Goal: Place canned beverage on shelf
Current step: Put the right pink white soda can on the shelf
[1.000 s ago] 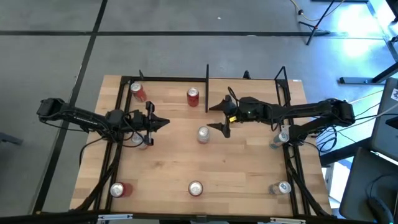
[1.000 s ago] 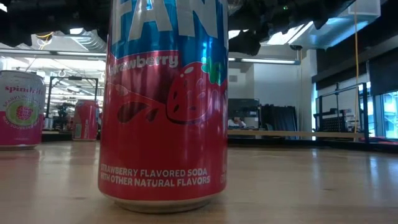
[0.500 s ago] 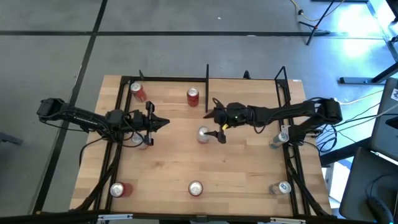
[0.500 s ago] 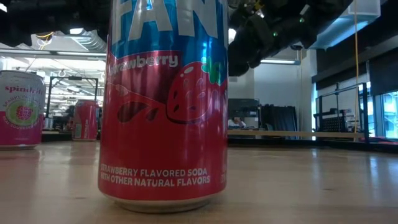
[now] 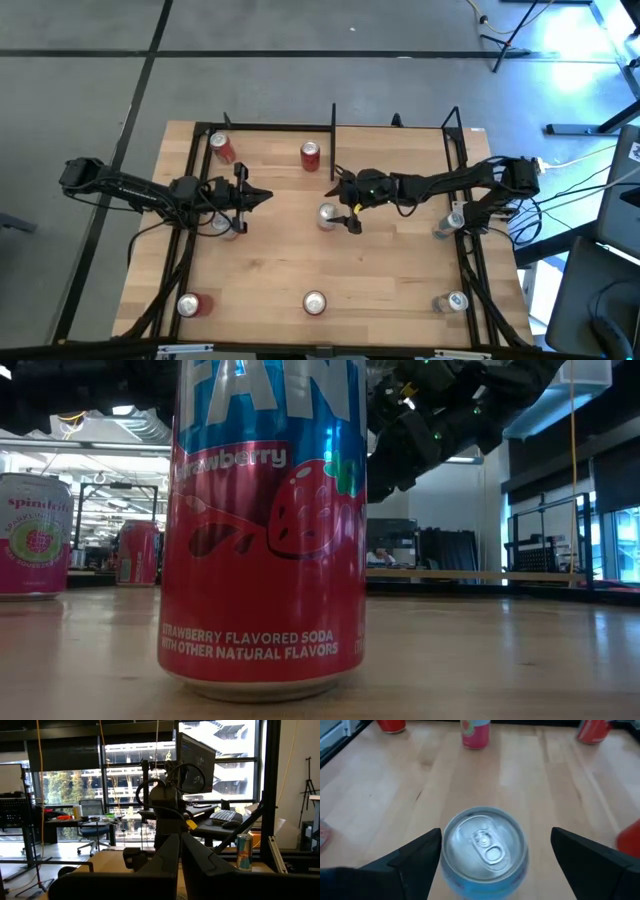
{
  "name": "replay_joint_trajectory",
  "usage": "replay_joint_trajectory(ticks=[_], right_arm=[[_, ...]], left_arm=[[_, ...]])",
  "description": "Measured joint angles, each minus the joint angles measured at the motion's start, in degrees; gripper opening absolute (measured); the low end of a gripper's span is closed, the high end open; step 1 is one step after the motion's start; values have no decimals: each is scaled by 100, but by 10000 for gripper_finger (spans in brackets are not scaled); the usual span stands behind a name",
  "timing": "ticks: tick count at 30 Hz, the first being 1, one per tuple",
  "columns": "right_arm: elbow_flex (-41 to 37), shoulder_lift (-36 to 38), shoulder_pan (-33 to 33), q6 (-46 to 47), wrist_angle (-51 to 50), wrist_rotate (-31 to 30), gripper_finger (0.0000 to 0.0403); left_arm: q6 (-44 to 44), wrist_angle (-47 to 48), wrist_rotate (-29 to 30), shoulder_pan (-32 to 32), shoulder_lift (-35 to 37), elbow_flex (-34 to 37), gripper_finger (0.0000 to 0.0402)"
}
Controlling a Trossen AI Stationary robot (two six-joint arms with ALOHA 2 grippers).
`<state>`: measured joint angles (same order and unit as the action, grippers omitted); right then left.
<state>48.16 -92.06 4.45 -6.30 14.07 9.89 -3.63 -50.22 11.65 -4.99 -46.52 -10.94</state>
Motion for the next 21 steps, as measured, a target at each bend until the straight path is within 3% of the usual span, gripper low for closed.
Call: replay_joint_trajectory(ticks=[14,17,21], right_arm=[[-2,-633,0,0,448,221,355],[-2,-657,0,0,503,221,325],[-6,-609,2,2,485,209,255]], left_arm=[[-6,-1,11,0,2,0,1],[-7,0,28,0,2,0,1],[-7,0,32,0,2,0,1]])
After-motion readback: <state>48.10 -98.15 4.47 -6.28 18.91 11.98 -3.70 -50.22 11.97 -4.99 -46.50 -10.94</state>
